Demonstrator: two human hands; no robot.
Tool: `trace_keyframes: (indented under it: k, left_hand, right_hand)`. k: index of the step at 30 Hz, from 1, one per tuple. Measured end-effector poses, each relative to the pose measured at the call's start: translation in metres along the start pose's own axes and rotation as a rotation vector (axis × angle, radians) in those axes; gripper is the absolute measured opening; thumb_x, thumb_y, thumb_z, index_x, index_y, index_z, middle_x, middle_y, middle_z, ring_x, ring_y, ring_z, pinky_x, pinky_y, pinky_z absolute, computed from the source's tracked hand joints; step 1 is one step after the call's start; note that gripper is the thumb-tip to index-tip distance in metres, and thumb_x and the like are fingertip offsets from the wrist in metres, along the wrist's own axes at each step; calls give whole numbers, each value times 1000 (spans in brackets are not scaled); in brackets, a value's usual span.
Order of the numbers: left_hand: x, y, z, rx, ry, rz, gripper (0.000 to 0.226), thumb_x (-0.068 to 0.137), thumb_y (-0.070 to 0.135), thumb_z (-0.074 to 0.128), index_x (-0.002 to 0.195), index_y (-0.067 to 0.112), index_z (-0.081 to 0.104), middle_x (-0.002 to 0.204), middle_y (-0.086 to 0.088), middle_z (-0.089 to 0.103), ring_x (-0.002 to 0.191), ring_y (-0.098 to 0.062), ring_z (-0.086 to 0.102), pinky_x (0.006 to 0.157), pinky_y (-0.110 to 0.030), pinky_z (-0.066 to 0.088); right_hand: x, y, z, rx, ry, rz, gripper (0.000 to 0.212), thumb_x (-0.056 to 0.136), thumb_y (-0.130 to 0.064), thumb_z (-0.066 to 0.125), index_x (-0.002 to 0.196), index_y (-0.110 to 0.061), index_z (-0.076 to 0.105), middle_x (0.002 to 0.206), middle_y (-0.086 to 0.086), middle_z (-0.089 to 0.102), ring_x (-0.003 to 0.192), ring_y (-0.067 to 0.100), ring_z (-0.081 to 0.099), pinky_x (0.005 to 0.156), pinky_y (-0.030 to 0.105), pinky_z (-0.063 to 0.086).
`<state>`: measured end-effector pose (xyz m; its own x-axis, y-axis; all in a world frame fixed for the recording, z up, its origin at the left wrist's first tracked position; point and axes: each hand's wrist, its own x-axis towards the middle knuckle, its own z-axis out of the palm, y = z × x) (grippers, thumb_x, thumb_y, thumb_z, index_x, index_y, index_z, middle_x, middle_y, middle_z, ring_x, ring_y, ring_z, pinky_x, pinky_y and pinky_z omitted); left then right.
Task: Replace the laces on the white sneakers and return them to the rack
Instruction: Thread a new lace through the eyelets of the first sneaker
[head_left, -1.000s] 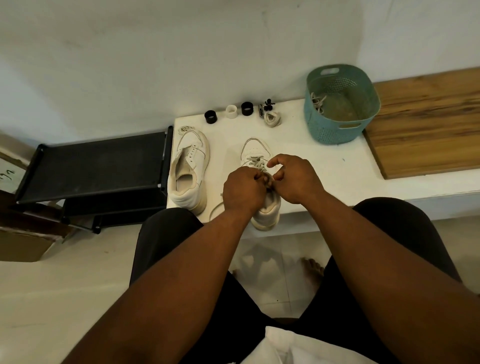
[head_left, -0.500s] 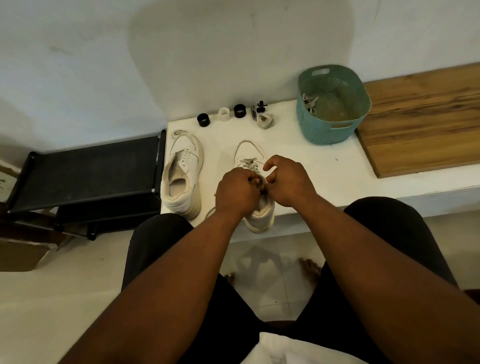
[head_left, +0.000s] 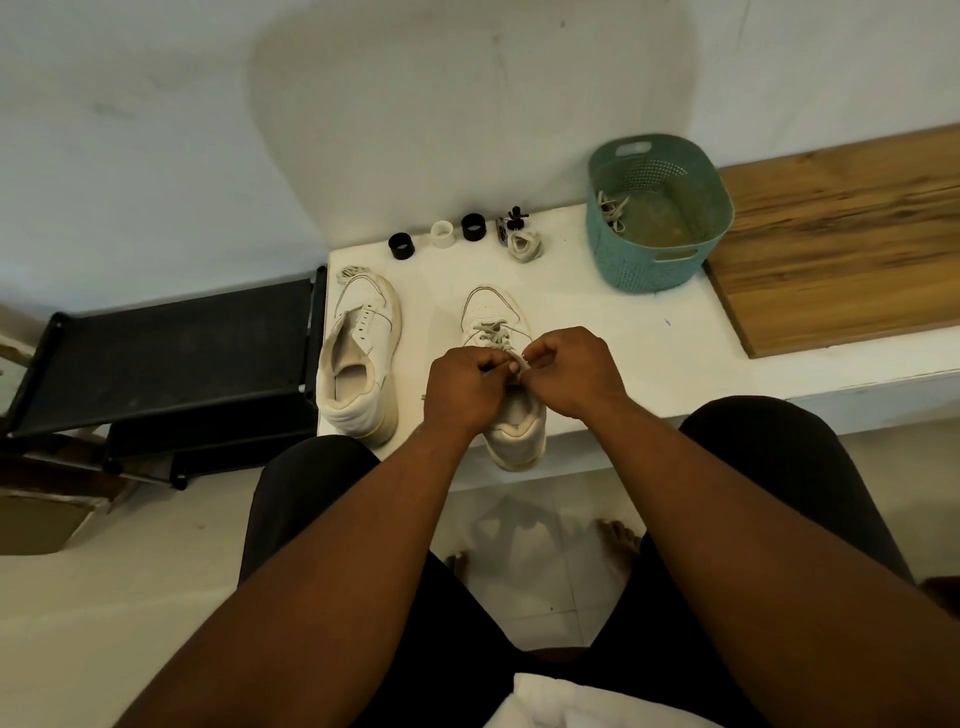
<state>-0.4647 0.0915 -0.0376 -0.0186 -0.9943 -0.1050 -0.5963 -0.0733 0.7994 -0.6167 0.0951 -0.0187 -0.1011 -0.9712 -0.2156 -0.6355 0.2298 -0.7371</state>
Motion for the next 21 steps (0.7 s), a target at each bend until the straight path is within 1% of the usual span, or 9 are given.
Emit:
trace_keyframes:
  k: [3,5,7,9,12,14,16,18,21]
  left_hand:
    - [-1,4,-1,-13,58,-20,7,88,27,77,90,24,83,90,8,78,86,-6,69,82,-27,54]
    - [2,4,-2,-1,58,-19,7,85,29,80,90,25,83,90,9,78,86,-8,70,84,-31,56]
    - [3,3,-4,25,33,9,7,82,30,82,88,26,82,89,9,78,87,-9,70,85,-37,57]
    - [2,2,-9,58,55,58,15,77,32,85,90,28,79,91,10,75,89,-10,67,85,-37,55]
    - [1,-4,-15,194,73,133,45,68,36,87,107,25,69,106,6,69,102,-17,61,95,-33,43]
    - [0,-8,-16,264,38,137,66,65,37,82,126,24,61,117,1,67,111,-23,60,103,-35,38]
    - [-1,-10,-17,256,4,109,83,66,34,83,142,24,51,128,-2,63,120,-26,55,109,-35,34]
    - [-1,-10,-18,222,-11,90,95,70,32,87,152,24,40,138,-4,58,129,-24,48,113,-33,28]
    - [1,-9,-17,187,-23,83,100,73,37,84,157,20,33,142,-8,56,131,-27,49,114,-37,32]
  right_hand:
    - [4,3,-2,115,14,49,8,82,-23,72,85,-24,80,88,-8,76,87,13,69,85,34,57]
    - [7,6,0,186,40,86,7,84,-23,72,83,-22,79,86,-7,75,86,15,70,87,39,58]
    - [8,6,6,179,33,84,9,89,-23,71,87,-17,77,89,-4,74,88,17,69,86,38,56]
    - [9,3,10,110,34,52,13,96,-22,63,91,-14,71,93,-2,70,91,19,64,82,34,51]
    - [12,0,6,209,219,152,18,102,-22,49,100,-13,64,100,1,63,95,20,58,82,31,43]
    - [18,2,-7,411,433,298,20,103,-24,45,104,-14,63,101,1,61,98,22,59,88,36,48]
    - [22,7,-21,568,554,416,19,103,-24,46,108,-16,63,104,0,60,102,22,60,94,38,51]
    - [24,12,-26,524,493,445,21,101,-22,49,116,-16,63,110,1,61,111,23,61,95,35,50]
    - [15,12,-14,311,220,367,44,98,-33,62,137,-14,56,140,6,57,129,24,53,103,30,41]
